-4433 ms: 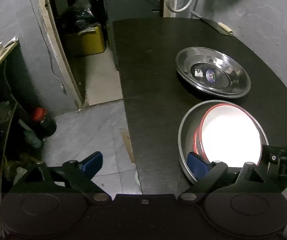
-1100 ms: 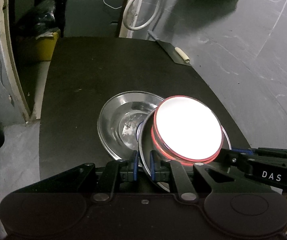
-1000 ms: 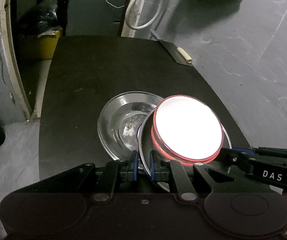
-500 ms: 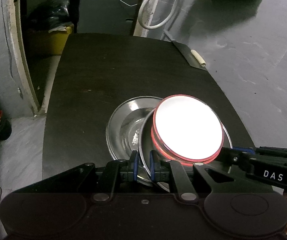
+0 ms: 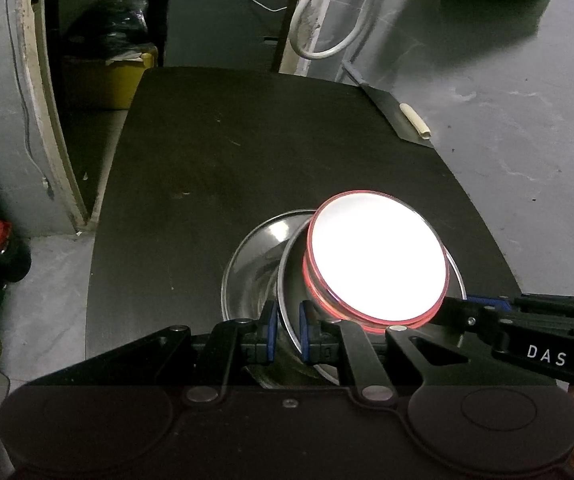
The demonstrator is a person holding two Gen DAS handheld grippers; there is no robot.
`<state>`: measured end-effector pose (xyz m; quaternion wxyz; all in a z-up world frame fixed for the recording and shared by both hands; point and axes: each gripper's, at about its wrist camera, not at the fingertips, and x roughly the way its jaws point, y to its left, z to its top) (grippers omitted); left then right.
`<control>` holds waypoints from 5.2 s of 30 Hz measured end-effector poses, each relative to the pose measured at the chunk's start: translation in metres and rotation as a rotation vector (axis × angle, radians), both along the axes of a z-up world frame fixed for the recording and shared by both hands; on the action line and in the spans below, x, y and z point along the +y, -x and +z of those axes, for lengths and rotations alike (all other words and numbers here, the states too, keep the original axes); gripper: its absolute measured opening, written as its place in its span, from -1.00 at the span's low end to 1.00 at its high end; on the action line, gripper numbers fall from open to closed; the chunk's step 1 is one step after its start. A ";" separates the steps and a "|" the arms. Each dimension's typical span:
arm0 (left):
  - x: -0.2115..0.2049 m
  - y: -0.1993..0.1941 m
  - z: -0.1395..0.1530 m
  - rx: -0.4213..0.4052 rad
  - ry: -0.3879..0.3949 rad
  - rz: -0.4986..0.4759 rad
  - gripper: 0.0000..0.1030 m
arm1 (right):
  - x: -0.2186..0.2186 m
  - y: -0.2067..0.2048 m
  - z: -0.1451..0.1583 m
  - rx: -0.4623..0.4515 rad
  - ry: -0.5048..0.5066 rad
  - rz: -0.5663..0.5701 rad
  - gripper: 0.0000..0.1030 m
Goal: Organize plates and bowls
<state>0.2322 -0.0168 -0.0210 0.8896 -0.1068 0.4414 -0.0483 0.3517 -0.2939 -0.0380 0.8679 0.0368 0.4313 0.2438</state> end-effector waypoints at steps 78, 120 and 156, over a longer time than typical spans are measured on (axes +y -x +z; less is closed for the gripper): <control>0.021 0.005 0.001 -0.045 -0.080 0.115 0.53 | -0.001 0.010 -0.006 0.013 0.003 -0.168 0.12; 0.037 0.052 0.020 -0.110 -0.079 0.086 0.95 | -0.005 0.052 0.011 -0.072 0.007 -0.255 1.00; 0.067 0.138 0.006 -0.103 -0.098 -0.011 0.96 | 0.015 0.148 -0.006 -0.087 0.013 -0.341 1.00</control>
